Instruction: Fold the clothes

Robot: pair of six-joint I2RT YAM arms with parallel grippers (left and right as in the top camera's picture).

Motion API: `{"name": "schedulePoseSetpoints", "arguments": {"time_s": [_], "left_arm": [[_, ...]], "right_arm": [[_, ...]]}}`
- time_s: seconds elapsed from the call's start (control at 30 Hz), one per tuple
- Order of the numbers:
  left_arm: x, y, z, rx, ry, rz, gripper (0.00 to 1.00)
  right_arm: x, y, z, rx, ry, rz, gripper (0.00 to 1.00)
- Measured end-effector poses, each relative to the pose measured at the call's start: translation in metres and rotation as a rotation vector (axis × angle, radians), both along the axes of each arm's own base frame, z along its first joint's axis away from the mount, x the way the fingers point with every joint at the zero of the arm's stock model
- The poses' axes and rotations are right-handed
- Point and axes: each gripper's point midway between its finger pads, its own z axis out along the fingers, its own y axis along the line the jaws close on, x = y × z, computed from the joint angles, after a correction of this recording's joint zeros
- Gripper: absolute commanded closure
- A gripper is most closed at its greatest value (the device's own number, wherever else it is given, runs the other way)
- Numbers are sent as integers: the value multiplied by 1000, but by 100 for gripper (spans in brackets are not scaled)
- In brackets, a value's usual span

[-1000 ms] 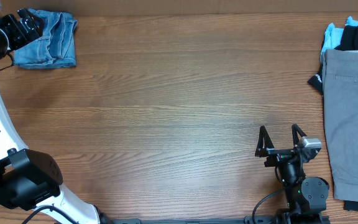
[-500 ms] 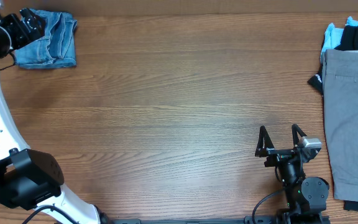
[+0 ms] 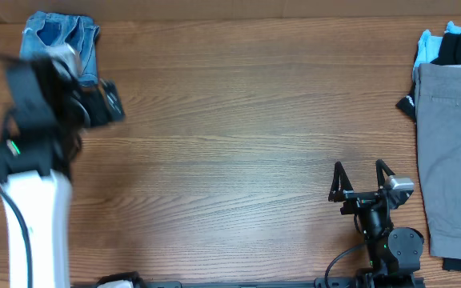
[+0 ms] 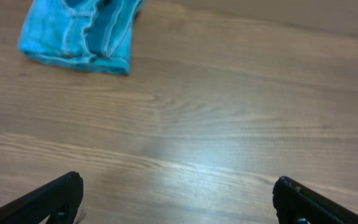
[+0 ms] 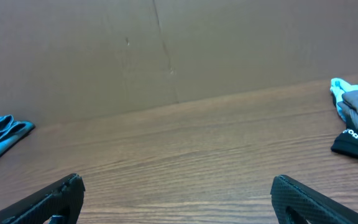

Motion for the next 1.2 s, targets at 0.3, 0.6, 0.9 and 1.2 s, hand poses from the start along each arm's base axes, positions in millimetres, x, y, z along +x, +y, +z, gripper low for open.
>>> {"name": "schedulePoseSetpoints", "arguments": {"time_s": [0.3, 0.6, 0.9, 1.2], "left_arm": [[-87, -12, -35, 40, -135, -5, 0], [-79, -15, -55, 65, -410, -12, 0], [-89, -19, -95, 76, -538, -17, 0], [-96, -18, -105, 85, -672, -7, 0]], "right_arm": [[0, 0, 0, 0, 0, 0, 0], [0, 0, 0, 0, 1, 0, 0], [0, 0, 0, 0, 1, 0, 0], [0, 0, 0, 0, 1, 0, 0]]}}
